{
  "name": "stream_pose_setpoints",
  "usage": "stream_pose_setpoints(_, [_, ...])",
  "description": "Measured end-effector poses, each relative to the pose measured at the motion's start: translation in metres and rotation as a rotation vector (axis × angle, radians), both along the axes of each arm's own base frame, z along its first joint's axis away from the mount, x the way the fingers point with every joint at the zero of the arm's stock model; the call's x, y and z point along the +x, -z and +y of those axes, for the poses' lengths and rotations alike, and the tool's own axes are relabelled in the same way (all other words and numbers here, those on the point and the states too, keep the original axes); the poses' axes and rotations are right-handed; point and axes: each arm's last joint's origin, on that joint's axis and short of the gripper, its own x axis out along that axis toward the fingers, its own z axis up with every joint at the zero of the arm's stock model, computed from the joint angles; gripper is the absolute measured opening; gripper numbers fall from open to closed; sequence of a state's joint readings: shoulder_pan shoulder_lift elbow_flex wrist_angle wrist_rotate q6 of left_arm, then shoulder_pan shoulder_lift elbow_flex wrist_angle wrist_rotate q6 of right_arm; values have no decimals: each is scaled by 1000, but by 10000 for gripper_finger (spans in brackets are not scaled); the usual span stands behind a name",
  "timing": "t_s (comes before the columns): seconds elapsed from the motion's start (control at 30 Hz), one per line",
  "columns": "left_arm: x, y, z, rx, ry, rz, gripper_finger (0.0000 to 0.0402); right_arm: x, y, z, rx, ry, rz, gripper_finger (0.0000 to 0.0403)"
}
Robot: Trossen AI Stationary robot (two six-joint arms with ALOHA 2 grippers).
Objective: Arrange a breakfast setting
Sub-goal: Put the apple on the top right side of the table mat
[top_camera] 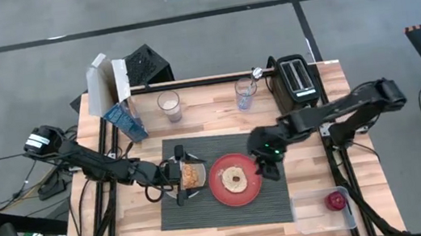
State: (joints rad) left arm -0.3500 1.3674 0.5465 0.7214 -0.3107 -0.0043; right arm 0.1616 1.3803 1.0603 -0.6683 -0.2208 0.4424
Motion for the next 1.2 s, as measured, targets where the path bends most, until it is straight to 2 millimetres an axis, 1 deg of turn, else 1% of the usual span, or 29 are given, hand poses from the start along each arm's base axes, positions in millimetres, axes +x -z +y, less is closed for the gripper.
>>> stream_pose_setpoints(0.23, [0, 1, 0, -2, -2, 14, 364, -39, -22, 30, 19, 76, 49, 215])
stream_pose_setpoints(0.43, [0, 1, 0, -17, -2, 7, 364, -66, -30, 54, 103, 148, 126, 215])
stream_pose_setpoints(0.6, [0, -1, 0, -44, -3, -6, 364, -83, -29, 76, 158, 196, 216, 215])
stream_pose_setpoints(0.87, [0, -1, 0, -48, -12, -11, 364, -116, -19, 111, 183, 324, 426, 214])
stream_pose_setpoints(0.93, [0, -2, 1, -49, -22, -16, 364, -125, -18, 118, 190, 361, 458, 214])
stream_pose_setpoints(1.07, [1, -4, 2, -59, -24, -42, 364, -139, -19, 130, 213, 363, 489, 214])
stream_pose_setpoints(1.2, [1, -7, 2, -68, -24, -66, 364, -148, -19, 136, 236, 408, 539, 216])
